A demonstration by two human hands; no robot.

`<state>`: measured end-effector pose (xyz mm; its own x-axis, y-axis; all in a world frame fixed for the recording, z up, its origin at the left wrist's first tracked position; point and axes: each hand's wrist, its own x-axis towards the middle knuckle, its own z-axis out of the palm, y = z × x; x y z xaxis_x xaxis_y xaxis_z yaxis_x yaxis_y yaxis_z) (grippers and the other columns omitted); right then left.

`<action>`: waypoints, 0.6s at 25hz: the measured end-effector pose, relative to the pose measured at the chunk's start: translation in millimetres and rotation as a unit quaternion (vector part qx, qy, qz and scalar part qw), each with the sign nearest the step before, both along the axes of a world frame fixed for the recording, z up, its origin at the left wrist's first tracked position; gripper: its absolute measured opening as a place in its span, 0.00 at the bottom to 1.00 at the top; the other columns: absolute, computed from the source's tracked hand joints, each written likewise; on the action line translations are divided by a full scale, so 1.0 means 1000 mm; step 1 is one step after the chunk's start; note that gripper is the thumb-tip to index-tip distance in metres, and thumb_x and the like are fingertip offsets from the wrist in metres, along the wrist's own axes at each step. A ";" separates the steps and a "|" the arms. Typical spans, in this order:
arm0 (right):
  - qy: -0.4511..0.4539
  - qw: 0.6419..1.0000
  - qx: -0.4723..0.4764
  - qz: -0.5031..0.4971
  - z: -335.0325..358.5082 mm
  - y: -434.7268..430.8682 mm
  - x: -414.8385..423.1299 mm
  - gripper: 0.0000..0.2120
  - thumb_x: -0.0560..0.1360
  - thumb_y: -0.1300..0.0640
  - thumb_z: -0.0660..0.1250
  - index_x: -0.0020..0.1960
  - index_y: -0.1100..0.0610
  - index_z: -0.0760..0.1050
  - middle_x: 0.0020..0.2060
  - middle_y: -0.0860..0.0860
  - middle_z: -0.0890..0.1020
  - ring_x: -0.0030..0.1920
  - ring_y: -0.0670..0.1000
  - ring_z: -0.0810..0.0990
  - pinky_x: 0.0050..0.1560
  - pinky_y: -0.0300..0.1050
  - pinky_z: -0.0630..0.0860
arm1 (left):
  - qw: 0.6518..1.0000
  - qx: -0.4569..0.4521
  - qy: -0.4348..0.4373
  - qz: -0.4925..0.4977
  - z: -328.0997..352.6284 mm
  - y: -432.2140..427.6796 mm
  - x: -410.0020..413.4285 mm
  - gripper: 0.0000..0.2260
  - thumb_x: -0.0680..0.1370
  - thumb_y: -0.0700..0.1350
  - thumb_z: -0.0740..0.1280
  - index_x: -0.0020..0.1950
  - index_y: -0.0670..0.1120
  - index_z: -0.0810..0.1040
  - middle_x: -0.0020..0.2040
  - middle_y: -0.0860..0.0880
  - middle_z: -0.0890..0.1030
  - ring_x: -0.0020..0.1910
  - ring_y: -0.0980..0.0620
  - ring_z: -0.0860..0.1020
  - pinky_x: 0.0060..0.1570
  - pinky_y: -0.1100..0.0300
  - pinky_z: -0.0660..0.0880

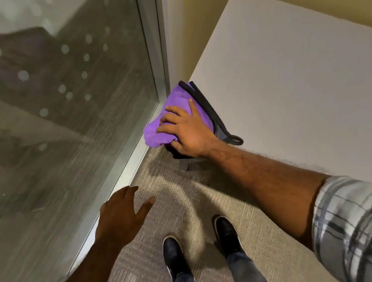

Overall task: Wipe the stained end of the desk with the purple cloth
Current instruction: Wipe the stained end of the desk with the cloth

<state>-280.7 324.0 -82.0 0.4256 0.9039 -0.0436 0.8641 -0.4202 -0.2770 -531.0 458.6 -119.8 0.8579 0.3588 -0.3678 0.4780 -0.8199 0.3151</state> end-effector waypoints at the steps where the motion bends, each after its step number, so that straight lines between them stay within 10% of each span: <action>1: 0.022 0.999 0.024 -0.006 0.001 -0.010 -0.002 0.23 0.72 0.52 0.63 0.67 0.49 0.76 0.67 0.50 0.75 0.76 0.57 0.61 0.72 0.75 0.44 | 1.000 0.000 -0.001 0.002 0.001 0.000 -0.001 0.37 0.74 0.72 0.49 0.72 0.47 0.69 0.71 0.46 0.73 0.71 0.47 0.70 0.68 0.42 0.68; 10: -0.007 0.981 0.074 -0.182 -0.011 -0.188 -0.039 0.22 0.75 0.48 0.61 0.68 0.49 0.74 0.70 0.55 0.74 0.76 0.59 0.63 0.69 0.78 0.54 | 1.000 -0.017 0.013 0.020 0.004 0.006 -0.003 0.35 0.76 0.71 0.50 0.73 0.49 0.67 0.73 0.47 0.71 0.72 0.48 0.68 0.70 0.44 0.65; 15: 0.018 0.925 0.001 -0.380 -0.009 -0.194 -0.040 0.27 0.78 0.35 0.52 0.74 0.44 0.66 0.78 0.50 0.61 0.79 0.56 0.52 0.73 0.74 0.41 | 1.000 -0.017 0.009 0.022 0.011 0.007 0.007 0.34 0.76 0.70 0.51 0.73 0.49 0.67 0.73 0.47 0.71 0.72 0.49 0.68 0.70 0.45 0.65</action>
<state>-321.0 130.3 -91.4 0.9366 0.3435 -0.0689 0.3088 -0.9024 -0.3005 -524.4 465.7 -109.1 0.8348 0.3832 -0.3953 0.5193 -0.7866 0.3341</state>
